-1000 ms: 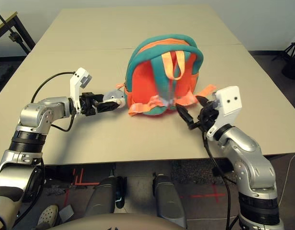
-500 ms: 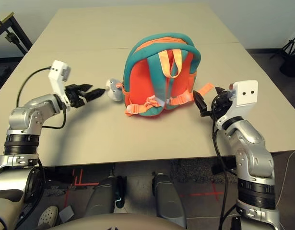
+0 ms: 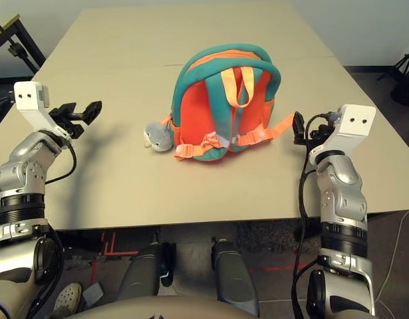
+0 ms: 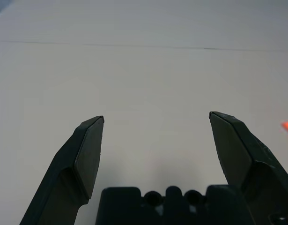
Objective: Put the pencil case into the backpack and zip it.
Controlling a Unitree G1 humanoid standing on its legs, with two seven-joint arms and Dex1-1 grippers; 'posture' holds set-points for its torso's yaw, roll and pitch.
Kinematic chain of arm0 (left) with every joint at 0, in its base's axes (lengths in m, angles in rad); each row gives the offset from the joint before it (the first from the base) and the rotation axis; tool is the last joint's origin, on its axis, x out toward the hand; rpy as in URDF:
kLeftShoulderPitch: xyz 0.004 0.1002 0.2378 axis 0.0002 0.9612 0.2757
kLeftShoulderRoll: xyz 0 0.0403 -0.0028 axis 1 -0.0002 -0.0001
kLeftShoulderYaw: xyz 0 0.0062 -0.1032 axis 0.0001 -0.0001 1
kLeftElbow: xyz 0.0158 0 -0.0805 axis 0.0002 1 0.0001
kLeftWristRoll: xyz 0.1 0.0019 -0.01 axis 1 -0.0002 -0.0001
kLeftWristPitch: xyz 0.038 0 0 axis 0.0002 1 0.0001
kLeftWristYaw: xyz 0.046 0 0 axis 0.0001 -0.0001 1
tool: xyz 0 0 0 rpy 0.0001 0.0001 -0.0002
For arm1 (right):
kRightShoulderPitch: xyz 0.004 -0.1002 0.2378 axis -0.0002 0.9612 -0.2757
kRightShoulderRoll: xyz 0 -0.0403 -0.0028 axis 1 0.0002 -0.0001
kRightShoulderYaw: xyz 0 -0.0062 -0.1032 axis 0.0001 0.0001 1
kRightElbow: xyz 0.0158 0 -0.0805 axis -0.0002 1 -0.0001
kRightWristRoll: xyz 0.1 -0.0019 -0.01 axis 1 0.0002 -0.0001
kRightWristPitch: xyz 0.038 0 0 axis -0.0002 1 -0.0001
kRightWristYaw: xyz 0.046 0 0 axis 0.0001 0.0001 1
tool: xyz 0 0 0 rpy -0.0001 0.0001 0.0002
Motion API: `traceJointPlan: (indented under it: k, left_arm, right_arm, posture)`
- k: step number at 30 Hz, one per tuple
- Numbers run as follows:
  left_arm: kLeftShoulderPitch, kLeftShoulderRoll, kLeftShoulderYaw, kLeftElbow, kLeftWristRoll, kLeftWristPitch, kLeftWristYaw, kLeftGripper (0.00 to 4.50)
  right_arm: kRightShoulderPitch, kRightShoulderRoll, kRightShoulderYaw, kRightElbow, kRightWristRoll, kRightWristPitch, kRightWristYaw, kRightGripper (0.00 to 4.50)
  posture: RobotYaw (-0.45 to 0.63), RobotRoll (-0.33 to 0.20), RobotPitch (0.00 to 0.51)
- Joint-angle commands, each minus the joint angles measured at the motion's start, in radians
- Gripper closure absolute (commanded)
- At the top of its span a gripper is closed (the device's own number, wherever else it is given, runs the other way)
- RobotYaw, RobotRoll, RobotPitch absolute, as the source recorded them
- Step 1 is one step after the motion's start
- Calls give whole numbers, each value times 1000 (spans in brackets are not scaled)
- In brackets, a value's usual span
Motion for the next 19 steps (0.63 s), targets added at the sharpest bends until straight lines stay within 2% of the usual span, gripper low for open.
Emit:
traceJointPlan:
  k: [1,10,19]
  left_arm:
    - [47,6,22,32,34,-41,45,0]
    - [85,19,56,66,47,-92,102,0]
    - [106,5,46,76,54,-118,125,0]
  right_arm:
    - [-17,-25,-5,83,-26,-68,15,49]
    - [-30,-40,5,174,-60,-164,14,49]
    - [-9,-48,-4,153,-75,-163,-6,49]
  posture:
    - [-34,0,164]
    - [-15,0,190]
    - [-36,0,194]
